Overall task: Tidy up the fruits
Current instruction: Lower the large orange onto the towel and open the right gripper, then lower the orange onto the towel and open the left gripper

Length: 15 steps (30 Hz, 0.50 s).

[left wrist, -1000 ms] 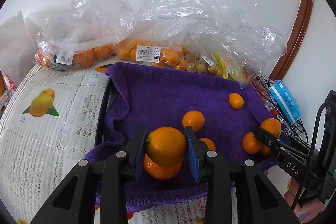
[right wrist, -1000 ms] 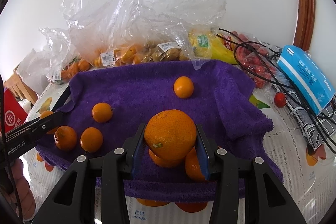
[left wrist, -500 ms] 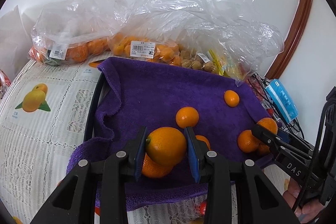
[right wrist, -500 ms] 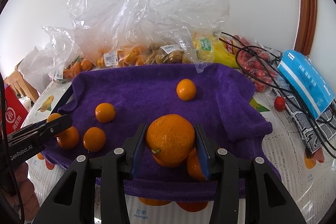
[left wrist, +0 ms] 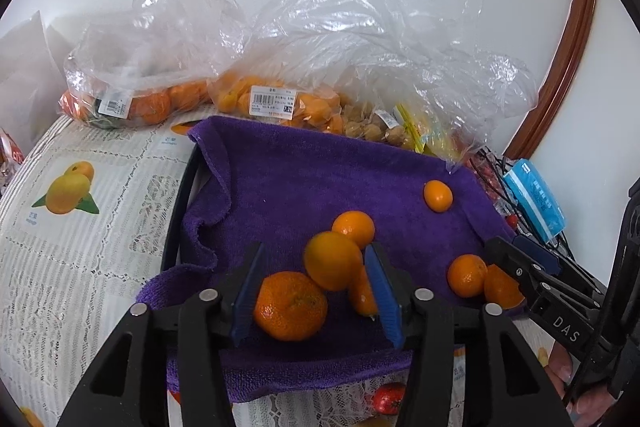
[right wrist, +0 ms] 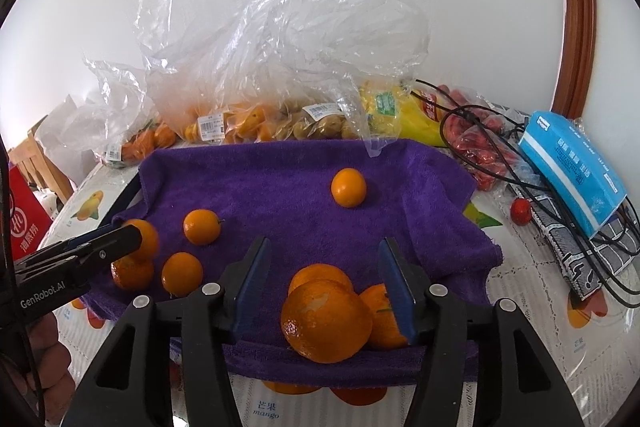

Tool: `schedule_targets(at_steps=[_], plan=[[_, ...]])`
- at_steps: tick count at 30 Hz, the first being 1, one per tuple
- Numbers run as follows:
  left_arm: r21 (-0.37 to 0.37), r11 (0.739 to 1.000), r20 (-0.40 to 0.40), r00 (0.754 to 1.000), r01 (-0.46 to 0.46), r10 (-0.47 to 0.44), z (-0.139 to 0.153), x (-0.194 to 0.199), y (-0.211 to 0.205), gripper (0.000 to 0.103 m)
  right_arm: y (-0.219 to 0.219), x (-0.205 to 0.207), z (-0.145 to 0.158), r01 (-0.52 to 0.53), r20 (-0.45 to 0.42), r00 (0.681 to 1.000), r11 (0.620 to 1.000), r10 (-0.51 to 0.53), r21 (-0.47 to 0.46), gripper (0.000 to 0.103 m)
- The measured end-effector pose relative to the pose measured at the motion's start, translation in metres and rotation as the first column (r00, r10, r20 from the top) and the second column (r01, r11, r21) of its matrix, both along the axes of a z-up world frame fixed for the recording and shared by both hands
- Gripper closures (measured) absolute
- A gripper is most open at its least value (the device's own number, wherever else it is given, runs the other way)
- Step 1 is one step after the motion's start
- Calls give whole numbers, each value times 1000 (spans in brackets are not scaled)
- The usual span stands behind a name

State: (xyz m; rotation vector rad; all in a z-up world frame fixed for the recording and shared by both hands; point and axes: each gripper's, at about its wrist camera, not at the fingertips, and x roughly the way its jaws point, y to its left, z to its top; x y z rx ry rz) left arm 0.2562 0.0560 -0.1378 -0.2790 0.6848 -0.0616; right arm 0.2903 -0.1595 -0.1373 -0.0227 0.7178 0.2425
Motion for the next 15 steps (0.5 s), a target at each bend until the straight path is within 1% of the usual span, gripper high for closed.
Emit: schedule_targets(at_steps=[3,5,7,8,13,15], plan=[[-8,1000,13,1000,-6,6,5,-3,2,45,-1,-5,5,7,21,1000,1000,-7,3,44],[-17,1000,19,1000,-9,10,6,-5,4,44,-1,-9,9,8,31,999,1000,-8,3,41],[-20,1000,22,1000,-14,14,8,-7,5,40,-1,-13,11,4,35,999,1000,-4,1,40],[-20,1000,23,1000,-15,15,9,-8,5,40,-1,-15,12,5,36,999,1000,-5,1,39],[-26,1000,33,999,-6,7,12,-15,3,36,-4,-31,13,6,11,1000,1000,-7,25,39],[-32,999,41,999,-1,2,15,-20,3,35,-3,-40,13,-3,7,1000,1000,3,21,39]])
